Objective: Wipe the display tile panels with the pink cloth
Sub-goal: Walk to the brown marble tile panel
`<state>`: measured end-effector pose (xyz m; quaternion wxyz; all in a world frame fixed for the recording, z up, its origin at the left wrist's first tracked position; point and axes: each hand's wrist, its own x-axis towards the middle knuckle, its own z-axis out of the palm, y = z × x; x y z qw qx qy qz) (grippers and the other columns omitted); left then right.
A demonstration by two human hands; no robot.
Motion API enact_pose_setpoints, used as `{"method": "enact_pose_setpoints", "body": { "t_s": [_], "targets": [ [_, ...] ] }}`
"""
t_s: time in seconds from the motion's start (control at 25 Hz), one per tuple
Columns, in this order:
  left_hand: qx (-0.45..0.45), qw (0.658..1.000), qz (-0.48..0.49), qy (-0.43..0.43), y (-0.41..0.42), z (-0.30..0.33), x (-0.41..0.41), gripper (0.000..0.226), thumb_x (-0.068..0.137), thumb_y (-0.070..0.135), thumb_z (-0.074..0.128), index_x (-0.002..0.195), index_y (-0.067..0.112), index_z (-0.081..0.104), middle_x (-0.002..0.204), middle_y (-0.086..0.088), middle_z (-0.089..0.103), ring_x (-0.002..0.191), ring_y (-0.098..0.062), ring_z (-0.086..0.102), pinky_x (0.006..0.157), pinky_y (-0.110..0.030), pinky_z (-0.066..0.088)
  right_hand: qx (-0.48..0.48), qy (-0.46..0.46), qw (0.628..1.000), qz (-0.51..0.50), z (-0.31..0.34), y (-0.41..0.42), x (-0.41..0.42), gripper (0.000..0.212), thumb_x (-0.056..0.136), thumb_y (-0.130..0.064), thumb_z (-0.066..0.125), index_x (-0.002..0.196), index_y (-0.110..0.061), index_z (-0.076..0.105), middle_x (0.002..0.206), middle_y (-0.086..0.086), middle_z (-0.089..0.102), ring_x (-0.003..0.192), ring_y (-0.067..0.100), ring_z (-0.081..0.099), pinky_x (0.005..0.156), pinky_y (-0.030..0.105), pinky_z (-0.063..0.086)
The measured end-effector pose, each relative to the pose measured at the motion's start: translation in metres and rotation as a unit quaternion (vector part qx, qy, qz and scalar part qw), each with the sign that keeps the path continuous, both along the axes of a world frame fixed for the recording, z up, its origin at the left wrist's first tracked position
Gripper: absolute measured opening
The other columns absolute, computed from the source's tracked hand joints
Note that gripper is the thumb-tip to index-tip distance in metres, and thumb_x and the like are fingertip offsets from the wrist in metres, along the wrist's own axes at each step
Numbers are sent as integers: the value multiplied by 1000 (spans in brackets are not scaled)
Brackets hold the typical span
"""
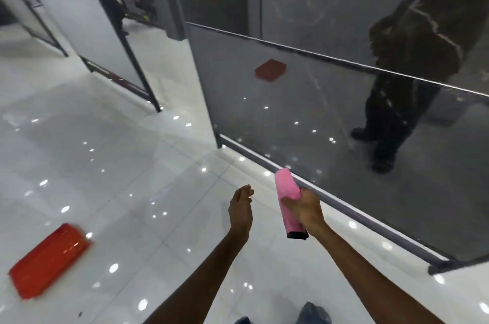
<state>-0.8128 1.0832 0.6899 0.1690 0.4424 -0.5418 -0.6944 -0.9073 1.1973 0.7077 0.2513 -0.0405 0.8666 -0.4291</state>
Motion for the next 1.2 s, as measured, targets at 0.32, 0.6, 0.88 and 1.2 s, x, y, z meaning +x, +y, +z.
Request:
{"method": "enact_pose_setpoints", "body": {
  "t_s": [0.32,0.6,0.88,1.2],
  "targets": [
    [1,979,203,0,-173,5,157,22,103,27,40,114,21,58,118,-4,63,108,-23,55,96,-34,40,-11,-12,974,226,6,-219,124,20,85,-22,67,83,-10,51,79,0,55,62,11,52,48,21,39],
    [-43,938,345,-3,-355,-19,240,29,102,27,44,124,18,61,130,-1,60,120,-22,54,111,-42,37,-28,-14,930,365,-11,-436,192,23,84,-25,68,90,-7,54,86,4,58,65,15,53,46,20,35],
    [-57,907,416,-42,-544,-24,311,32,102,22,45,125,9,63,132,-5,60,123,-24,52,111,-41,37,-32,-41,896,441,-12,-662,242,21,85,-20,68,92,-3,56,90,9,60,70,22,57,49,22,39],
    [-12,862,505,-36,-780,-54,393,29,102,24,46,122,11,62,132,-10,60,124,-26,53,112,-47,36,0,-40,849,527,-31,-922,311,24,82,-22,68,94,-3,59,91,8,63,68,17,58,46,19,38]
  ]
}}
